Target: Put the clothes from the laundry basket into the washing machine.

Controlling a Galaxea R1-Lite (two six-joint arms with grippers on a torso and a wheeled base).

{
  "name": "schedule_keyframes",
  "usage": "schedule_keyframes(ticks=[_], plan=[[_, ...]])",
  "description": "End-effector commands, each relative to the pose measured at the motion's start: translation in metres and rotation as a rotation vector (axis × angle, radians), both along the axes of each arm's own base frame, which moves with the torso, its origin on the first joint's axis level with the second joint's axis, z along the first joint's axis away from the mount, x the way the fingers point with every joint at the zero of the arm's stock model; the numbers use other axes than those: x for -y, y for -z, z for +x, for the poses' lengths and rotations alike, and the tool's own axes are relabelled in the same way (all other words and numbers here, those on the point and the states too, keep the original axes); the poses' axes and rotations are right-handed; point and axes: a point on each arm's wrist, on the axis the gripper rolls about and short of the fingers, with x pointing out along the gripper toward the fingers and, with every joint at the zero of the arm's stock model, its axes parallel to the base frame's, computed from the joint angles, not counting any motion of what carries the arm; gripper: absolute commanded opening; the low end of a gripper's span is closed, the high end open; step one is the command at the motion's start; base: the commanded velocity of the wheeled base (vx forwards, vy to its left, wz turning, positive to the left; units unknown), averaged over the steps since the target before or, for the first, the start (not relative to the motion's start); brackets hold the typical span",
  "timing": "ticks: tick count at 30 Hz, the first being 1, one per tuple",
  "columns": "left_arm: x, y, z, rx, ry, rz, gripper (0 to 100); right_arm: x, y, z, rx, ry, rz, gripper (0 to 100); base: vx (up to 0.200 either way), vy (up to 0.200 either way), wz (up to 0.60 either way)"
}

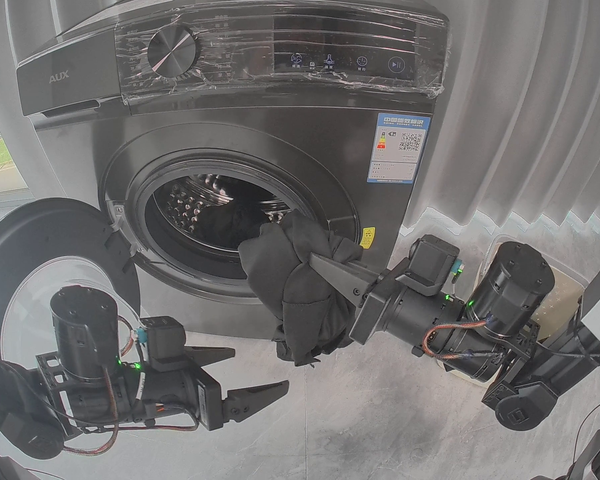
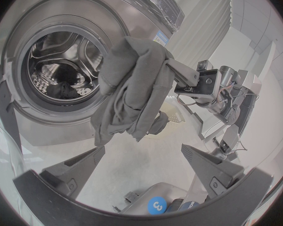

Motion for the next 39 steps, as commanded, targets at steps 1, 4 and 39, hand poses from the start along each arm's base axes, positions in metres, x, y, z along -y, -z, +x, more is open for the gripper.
schedule_keyframes(ticks=[1, 4, 39], plan=[[0.019, 0.013, 0.003, -0.042, 0.038, 0.001, 100, 0.000, 0.000, 0.000, -0.001, -0.001, -0.001, 0, 0.000, 0.000, 0.00], [0.026, 0.018, 0.005, -0.039, 0.050, -0.008, 100, 0.000, 0.000, -0.001, -0.001, -0.002, -0.001, 0, 0.000, 0.000, 0.00], [0.063, 0.053, 0.051, -0.042, -0.065, -0.119, 0, -0.001, 0.001, -0.004, -0.001, -0.010, -0.003, 0, 0.000, 0.000, 0.00]])
